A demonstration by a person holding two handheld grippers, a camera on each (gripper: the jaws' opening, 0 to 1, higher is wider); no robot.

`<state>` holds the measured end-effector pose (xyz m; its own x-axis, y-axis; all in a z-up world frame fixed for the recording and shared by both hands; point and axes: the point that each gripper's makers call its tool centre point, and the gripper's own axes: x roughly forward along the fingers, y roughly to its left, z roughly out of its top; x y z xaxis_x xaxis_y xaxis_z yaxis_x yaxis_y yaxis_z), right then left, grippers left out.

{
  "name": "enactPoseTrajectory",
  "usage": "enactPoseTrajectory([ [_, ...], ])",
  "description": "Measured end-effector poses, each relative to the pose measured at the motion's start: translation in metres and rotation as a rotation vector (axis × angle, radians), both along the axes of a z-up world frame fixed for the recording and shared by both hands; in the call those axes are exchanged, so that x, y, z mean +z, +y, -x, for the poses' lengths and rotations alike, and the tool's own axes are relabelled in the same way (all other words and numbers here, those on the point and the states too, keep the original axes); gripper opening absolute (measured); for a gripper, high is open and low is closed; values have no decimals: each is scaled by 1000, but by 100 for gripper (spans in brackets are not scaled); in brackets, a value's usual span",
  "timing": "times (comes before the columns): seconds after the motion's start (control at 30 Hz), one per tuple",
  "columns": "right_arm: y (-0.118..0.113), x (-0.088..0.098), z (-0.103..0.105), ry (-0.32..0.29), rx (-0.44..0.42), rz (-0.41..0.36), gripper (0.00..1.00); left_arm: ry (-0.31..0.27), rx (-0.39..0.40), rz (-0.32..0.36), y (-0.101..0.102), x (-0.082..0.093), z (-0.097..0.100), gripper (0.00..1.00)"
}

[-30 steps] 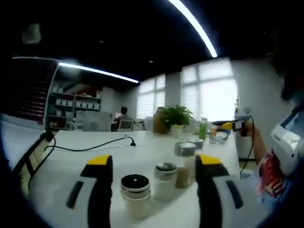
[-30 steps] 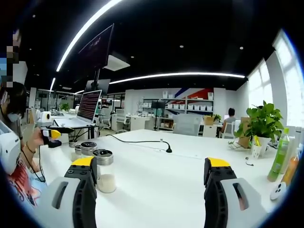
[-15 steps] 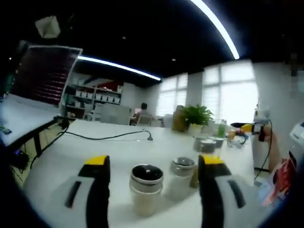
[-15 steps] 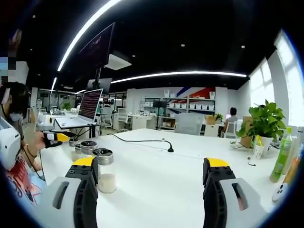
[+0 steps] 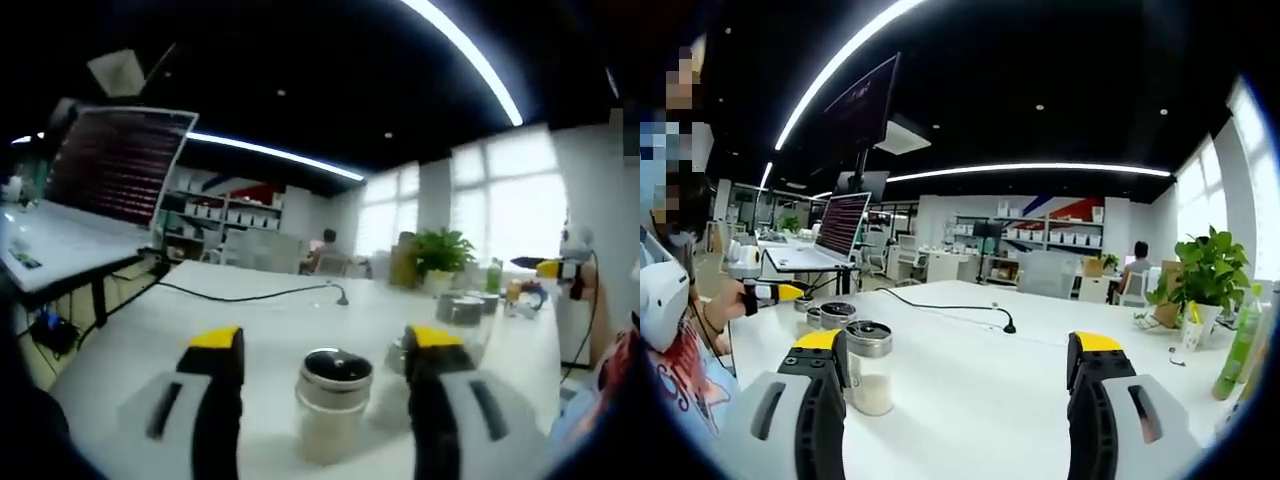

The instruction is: Rotate the seasoning bottle until the label or dispensing opening points toward the visible target arrow and the bottle remains upright within the marked orientation range

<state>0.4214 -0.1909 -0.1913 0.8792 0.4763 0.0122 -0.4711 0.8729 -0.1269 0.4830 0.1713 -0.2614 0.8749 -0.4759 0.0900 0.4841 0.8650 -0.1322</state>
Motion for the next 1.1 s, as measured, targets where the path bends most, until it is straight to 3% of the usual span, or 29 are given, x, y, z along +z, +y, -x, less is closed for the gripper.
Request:
enactPoseTrajectory([
  [0.13,-8,-6,-7,21,-20,-20,94,8,11,-27,-4,-6,-2,61],
  [0.4,-17,-8,-11,34,-59,-27,93,6,32,-12,-7,-15,-1,52],
  [0.63,-21,-6,-11,14,-93,-4,93,4,19,-6,-14,-17,2,52],
  [0.73,-21,-10,-11,34,-92,-1,93,-5,39,-10,-11,-16,2,51],
  [0.93,-25,-6,-5,17,-107,-16,93,31,24,-12,-12,-25,4,50],
  [1.1,-25,-5,0,17,-97,-21,93,20,22,-42,-15,-25,5,50],
])
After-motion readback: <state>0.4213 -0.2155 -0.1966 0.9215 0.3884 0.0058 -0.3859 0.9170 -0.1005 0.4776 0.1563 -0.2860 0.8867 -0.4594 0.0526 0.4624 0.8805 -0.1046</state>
